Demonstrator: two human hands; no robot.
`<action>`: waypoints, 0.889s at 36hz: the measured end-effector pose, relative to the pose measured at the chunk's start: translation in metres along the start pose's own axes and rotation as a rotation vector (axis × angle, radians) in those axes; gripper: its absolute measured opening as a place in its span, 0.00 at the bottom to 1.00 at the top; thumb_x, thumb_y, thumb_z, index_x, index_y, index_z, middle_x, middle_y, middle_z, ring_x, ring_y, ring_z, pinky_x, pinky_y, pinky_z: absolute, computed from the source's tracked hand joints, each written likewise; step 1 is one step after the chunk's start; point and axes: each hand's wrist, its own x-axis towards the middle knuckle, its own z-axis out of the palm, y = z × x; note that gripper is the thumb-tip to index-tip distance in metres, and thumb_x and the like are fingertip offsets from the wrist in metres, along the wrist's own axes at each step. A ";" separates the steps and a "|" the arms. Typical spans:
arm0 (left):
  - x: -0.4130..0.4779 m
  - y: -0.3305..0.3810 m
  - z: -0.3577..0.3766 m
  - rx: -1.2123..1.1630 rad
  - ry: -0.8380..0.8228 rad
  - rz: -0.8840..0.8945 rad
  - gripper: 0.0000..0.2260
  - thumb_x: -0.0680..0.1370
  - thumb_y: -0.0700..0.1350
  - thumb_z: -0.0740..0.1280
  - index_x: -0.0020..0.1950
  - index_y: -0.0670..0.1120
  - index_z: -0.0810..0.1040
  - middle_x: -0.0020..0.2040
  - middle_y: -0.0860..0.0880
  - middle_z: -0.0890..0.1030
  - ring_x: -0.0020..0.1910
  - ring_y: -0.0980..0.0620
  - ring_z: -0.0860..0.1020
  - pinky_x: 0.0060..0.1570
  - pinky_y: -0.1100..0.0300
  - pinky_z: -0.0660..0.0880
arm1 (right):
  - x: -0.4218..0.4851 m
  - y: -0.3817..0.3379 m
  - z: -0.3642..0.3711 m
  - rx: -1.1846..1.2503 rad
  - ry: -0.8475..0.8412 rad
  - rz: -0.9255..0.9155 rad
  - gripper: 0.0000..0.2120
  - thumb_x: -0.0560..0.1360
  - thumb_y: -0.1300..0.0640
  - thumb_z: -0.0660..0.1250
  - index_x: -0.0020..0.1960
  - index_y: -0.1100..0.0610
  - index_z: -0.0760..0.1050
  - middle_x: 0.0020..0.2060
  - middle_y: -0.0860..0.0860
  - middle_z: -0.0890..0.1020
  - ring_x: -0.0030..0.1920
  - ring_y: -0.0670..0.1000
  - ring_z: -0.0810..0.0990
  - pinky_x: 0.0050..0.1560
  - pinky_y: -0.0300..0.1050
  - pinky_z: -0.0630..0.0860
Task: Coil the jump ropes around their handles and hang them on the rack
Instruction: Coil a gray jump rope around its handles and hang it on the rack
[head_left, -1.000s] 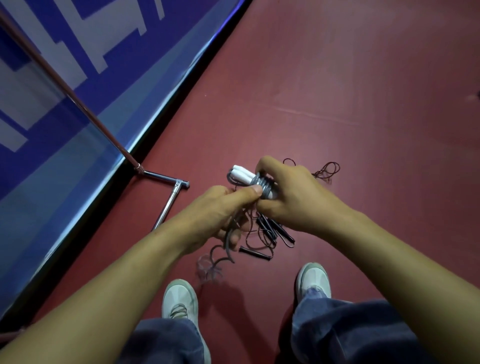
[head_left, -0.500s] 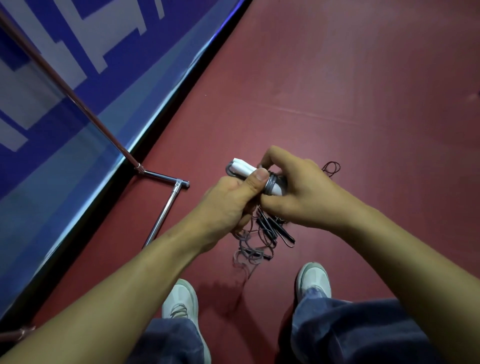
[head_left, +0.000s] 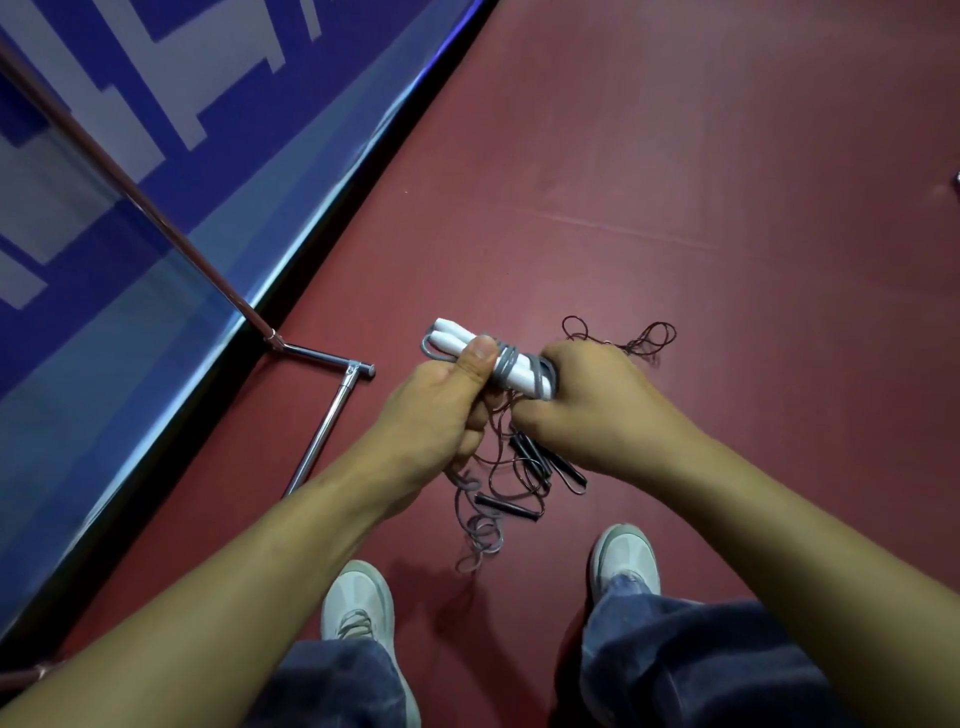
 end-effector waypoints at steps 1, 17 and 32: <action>-0.001 0.001 0.001 -0.019 -0.013 -0.012 0.28 0.74 0.68 0.57 0.42 0.43 0.73 0.28 0.49 0.63 0.23 0.52 0.60 0.24 0.63 0.59 | 0.002 0.000 -0.001 -0.035 0.008 -0.001 0.10 0.69 0.51 0.68 0.37 0.56 0.71 0.31 0.53 0.78 0.33 0.58 0.77 0.32 0.52 0.75; -0.043 0.018 0.024 1.180 -0.243 0.106 0.09 0.79 0.46 0.65 0.40 0.46 0.70 0.39 0.47 0.73 0.38 0.42 0.76 0.39 0.48 0.76 | 0.012 0.027 0.024 -0.361 -0.018 0.100 0.07 0.73 0.54 0.67 0.41 0.52 0.69 0.36 0.52 0.77 0.36 0.59 0.75 0.35 0.46 0.69; 0.007 0.033 -0.053 0.386 -0.262 0.225 0.05 0.70 0.43 0.79 0.36 0.45 0.85 0.30 0.48 0.80 0.30 0.55 0.74 0.33 0.59 0.71 | -0.016 -0.009 0.011 -0.104 -0.140 -0.449 0.10 0.66 0.49 0.67 0.35 0.53 0.70 0.24 0.48 0.72 0.26 0.52 0.70 0.29 0.49 0.70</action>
